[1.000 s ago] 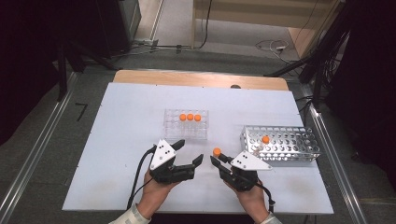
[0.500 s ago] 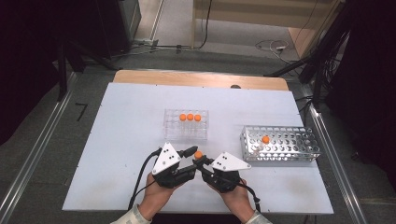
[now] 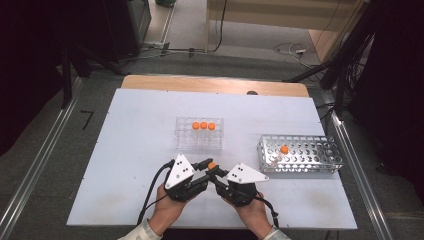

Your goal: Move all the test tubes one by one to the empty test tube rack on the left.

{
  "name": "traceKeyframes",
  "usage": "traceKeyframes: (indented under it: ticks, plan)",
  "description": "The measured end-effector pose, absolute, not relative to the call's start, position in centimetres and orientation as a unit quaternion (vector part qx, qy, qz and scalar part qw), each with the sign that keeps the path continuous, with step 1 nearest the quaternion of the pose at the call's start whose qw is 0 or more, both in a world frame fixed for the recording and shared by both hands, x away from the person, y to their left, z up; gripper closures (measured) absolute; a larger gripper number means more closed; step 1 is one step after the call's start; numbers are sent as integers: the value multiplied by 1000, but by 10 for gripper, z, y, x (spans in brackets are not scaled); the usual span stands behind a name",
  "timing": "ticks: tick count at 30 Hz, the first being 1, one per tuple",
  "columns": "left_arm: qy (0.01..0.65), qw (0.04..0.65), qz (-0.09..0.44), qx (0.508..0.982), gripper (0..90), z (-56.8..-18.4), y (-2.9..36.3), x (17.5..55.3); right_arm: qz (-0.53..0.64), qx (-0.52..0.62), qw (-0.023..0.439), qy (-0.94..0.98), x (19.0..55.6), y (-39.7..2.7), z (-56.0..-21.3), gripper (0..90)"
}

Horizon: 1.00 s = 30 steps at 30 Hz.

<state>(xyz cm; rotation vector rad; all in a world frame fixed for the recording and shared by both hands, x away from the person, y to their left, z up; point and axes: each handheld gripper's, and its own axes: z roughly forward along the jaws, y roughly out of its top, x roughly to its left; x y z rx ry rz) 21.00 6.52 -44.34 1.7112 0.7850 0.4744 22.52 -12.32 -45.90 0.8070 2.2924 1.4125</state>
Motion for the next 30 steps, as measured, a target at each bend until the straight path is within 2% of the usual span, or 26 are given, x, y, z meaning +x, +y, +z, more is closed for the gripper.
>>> traceKeyframes:
  ticks: [6,12,16,30]
  plan:
    - [335,565,202,726,700,-442,66,210,498,284,162,803,225,-124,-459,701]
    - [341,566,201,723,701,-442,68,211,500,284,148,805,227,-126,-457,393]
    - [347,567,199,720,701,-441,72,213,495,293,149,804,228,-130,-455,285]
    - [386,571,212,693,702,-425,98,226,488,319,162,796,218,-176,-451,260]
